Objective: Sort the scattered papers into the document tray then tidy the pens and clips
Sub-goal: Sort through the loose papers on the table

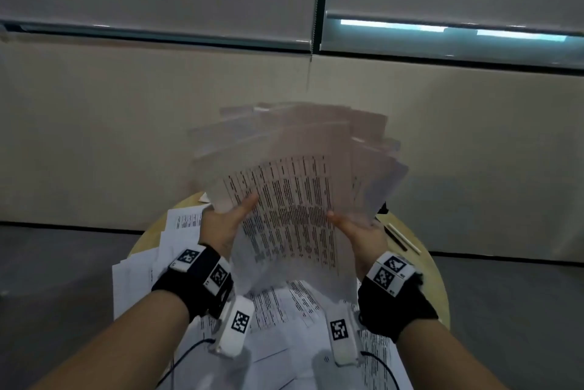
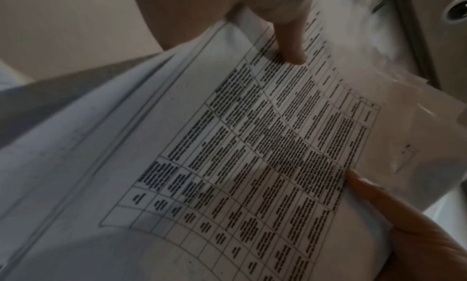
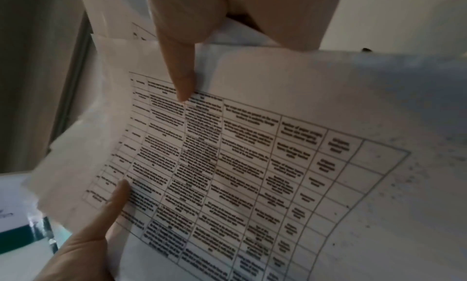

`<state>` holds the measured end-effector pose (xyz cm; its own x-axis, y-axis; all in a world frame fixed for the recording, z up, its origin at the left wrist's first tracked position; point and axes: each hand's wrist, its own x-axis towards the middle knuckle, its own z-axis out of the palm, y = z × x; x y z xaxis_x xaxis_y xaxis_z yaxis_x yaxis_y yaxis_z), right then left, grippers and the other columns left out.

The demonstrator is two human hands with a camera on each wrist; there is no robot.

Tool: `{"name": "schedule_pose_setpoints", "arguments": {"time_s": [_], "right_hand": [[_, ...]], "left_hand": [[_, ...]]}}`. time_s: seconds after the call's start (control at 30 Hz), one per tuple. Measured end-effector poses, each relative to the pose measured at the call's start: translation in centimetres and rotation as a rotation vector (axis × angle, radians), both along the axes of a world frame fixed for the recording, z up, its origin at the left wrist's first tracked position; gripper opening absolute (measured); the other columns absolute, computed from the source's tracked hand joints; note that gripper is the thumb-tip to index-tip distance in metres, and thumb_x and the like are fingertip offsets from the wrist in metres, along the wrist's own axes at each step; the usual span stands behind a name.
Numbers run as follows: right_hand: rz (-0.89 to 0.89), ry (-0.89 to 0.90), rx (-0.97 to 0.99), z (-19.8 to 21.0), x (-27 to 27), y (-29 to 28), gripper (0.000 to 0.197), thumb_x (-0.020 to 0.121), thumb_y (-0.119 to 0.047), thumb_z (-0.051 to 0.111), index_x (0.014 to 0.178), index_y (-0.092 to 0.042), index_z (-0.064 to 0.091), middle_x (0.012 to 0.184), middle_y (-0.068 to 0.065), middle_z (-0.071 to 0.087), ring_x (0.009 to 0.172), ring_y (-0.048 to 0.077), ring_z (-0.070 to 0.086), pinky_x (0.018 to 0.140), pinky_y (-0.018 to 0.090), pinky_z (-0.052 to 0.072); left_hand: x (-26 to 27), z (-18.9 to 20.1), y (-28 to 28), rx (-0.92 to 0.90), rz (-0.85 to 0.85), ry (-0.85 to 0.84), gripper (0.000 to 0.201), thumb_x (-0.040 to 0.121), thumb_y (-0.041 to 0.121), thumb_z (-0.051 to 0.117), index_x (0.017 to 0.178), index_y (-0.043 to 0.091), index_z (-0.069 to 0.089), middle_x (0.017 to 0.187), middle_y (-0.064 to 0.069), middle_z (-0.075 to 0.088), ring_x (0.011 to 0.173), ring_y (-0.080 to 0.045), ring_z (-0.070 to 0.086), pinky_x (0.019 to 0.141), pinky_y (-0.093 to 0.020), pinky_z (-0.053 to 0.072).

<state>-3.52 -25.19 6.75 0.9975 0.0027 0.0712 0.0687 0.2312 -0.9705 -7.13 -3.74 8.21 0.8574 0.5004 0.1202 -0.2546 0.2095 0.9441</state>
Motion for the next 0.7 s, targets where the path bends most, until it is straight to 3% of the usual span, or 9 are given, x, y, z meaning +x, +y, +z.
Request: {"name": "schedule_pose_setpoints", "arguments": {"time_s": [0.13, 0.2, 0.27, 0.37, 0.47, 0.53, 0.6, 0.63, 0.7], "right_hand": [[0.008, -0.066, 0.004, 1.1, 0.7, -0.7, 0.025, 0.066, -0.024, 0.083, 0.089, -0.018, 0.074, 0.092, 0.000, 0.076, 0.096, 0.025, 0.069, 0.089, 0.042, 0.051], [0.031, -0.054, -0.064, 0.6, 0.9, -1.0, 0.024, 0.067, -0.025, 0.082, 0.088, -0.016, 0.074, 0.089, 0.003, 0.076, 0.093, 0.028, 0.070, 0.080, 0.037, 0.055], [0.088, -0.003, -0.110, -0.7, 1.0, -1.1, 0.037, 0.064, -0.028, 0.083, 0.096, -0.012, 0.072, 0.092, 0.006, 0.075, 0.094, 0.030, 0.070, 0.081, 0.042, 0.056], [0.108, 0.052, -0.130, -2.5, 0.8, -0.6, 0.035, 0.068, -0.019, 0.081, 0.100, -0.013, 0.069, 0.097, 0.007, 0.074, 0.095, 0.024, 0.069, 0.089, 0.045, 0.053], [0.089, 0.049, -0.108, -2.9, 0.7, 0.0, 0.024, 0.072, -0.010, 0.079, 0.092, -0.017, 0.070, 0.094, 0.006, 0.074, 0.092, 0.021, 0.069, 0.084, 0.038, 0.054], [0.062, 0.029, -0.077, -2.3, 1.0, 0.6, 0.023, 0.071, -0.012, 0.080, 0.092, -0.016, 0.070, 0.094, 0.007, 0.074, 0.092, 0.021, 0.069, 0.090, 0.040, 0.052], [0.035, -0.007, -0.059, -1.3, 1.3, 1.2, 0.023, 0.069, -0.015, 0.081, 0.090, -0.016, 0.071, 0.095, 0.006, 0.074, 0.095, 0.021, 0.069, 0.093, 0.039, 0.050], [0.022, -0.027, -0.049, -0.8, 1.4, 1.3, 0.021, 0.069, -0.015, 0.082, 0.087, -0.018, 0.071, 0.094, 0.004, 0.075, 0.095, 0.021, 0.069, 0.092, 0.037, 0.050], [0.011, -0.054, -0.050, -0.1, 1.6, 1.1, 0.019, 0.069, -0.014, 0.082, 0.084, -0.019, 0.071, 0.090, 0.002, 0.074, 0.092, 0.020, 0.069, 0.089, 0.036, 0.051]], "left_hand": [[0.8, 0.7, 1.3, -0.001, 0.010, 0.004, 0.102, 0.063, 0.046, 0.082, 0.141, 0.000, 0.034, 0.135, -0.004, 0.049, 0.130, -0.022, 0.042, 0.109, -0.037, 0.032], [0.7, -0.3, 1.5, 0.010, -0.002, 0.064, 0.068, 0.078, 0.035, 0.073, 0.132, 0.005, 0.044, 0.118, 0.000, 0.053, 0.121, -0.022, 0.049, 0.097, -0.030, 0.038], [0.2, -1.6, 1.2, -0.003, -0.050, 0.101, 0.039, 0.083, 0.028, 0.068, 0.119, 0.016, 0.055, 0.108, 0.001, 0.060, 0.095, -0.013, 0.060, 0.080, -0.023, 0.043], [0.0, -3.2, 0.9, -0.045, -0.068, 0.100, 0.042, 0.080, 0.033, 0.069, 0.118, 0.020, 0.057, 0.103, 0.005, 0.065, 0.086, -0.006, 0.060, 0.081, -0.025, 0.045], [0.4, -3.3, 0.4, -0.082, -0.045, 0.072, 0.055, 0.075, 0.042, 0.071, 0.123, 0.018, 0.058, 0.113, 0.006, 0.065, 0.106, -0.016, 0.060, 0.095, -0.032, 0.044], [1.0, -2.6, 0.0, -0.108, -0.014, 0.047, 0.063, 0.077, 0.046, 0.069, 0.130, 0.017, 0.052, 0.118, 0.009, 0.058, 0.114, -0.015, 0.053, 0.097, -0.030, 0.039], [1.5, -1.6, -0.3, -0.125, -0.002, 0.023, 0.082, 0.069, 0.063, 0.068, 0.134, 0.017, 0.047, 0.127, 0.005, 0.054, 0.122, -0.020, 0.048, 0.105, -0.038, 0.036], [1.8, -1.2, -0.2, -0.121, 0.008, 0.023, 0.084, 0.069, 0.066, 0.065, 0.135, 0.018, 0.046, 0.129, 0.005, 0.052, 0.124, -0.019, 0.046, 0.108, -0.042, 0.034], [1.9, -0.6, 0.0, -0.127, 0.025, -0.009, 0.069, 0.082, 0.054, 0.060, 0.138, 0.018, 0.042, 0.123, 0.010, 0.045, 0.121, -0.010, 0.040, 0.108, -0.035, 0.029]]}}
